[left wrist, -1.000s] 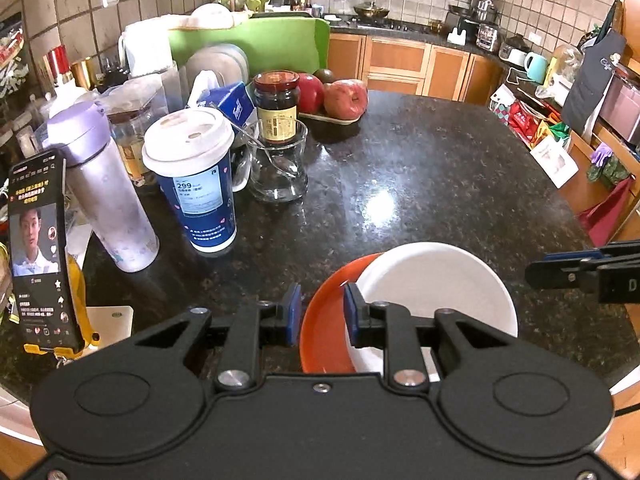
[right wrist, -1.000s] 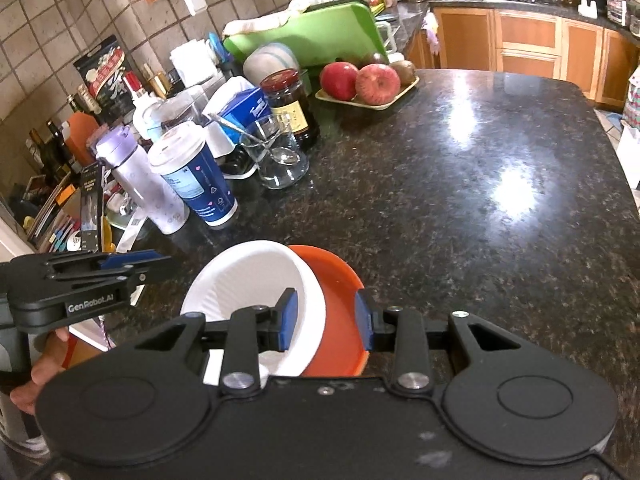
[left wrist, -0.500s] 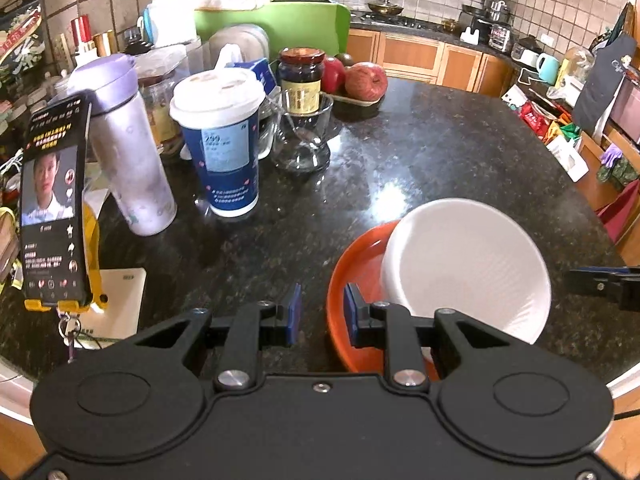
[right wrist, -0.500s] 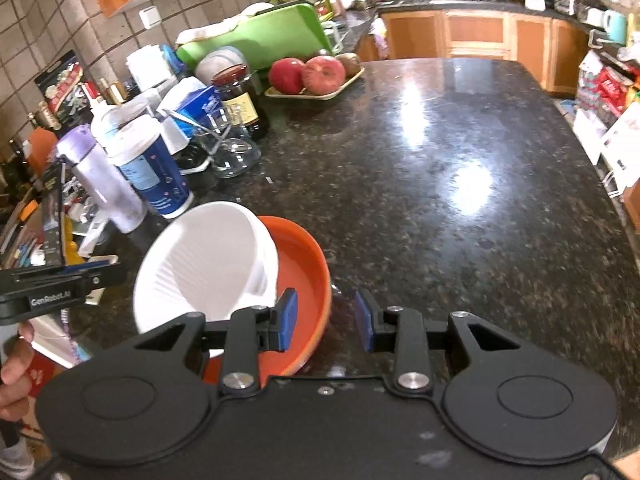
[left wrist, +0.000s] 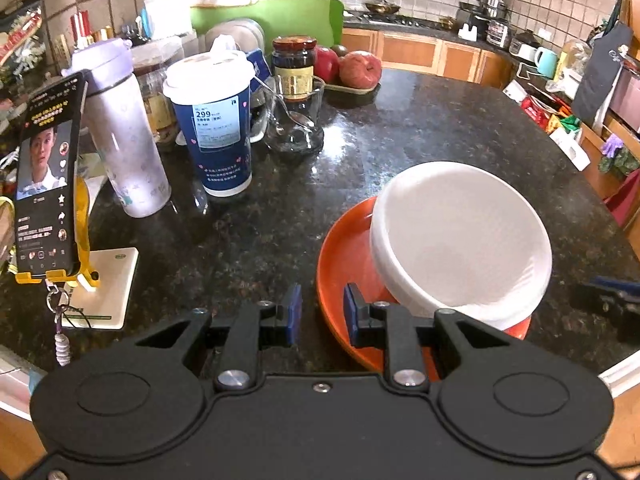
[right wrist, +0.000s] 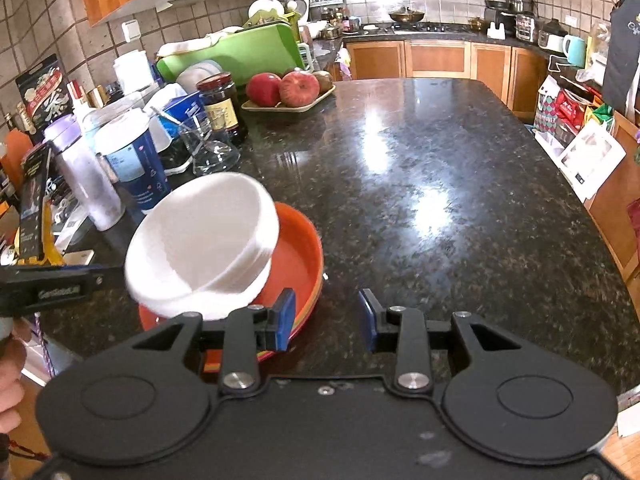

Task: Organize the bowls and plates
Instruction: 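Open the left gripper to release the bowl stack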

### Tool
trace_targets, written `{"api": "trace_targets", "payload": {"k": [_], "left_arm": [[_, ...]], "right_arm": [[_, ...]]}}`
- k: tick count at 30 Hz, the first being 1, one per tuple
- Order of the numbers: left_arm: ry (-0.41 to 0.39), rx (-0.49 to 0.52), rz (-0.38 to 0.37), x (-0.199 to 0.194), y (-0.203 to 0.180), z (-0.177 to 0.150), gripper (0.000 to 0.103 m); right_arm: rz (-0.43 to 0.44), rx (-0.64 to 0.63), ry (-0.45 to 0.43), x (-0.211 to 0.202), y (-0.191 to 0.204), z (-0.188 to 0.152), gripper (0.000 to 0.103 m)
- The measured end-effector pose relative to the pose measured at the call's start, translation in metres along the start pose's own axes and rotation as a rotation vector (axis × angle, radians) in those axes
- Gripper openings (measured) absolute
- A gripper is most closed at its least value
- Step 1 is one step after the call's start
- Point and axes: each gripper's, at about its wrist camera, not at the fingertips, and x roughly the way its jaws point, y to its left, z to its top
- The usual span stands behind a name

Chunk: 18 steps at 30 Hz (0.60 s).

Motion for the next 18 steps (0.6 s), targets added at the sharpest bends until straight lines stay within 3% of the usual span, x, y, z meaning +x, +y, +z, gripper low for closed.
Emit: {"api": "trace_targets", "payload": {"k": [9, 18], "left_arm": [[-0.02, 0.013, 0.085, -0.006, -0.016, -0.016, 0.033], [-0.014, 0.028, 0.113, -0.014, -0.027, -0.035, 0.033]], "right_arm": [[-0.015, -0.01, -0.019, -0.013, 0.004, -0.018, 0.037], [-0.054, -0.01, -0.019, -0.024, 0.011, -0.042, 0.037]]}}
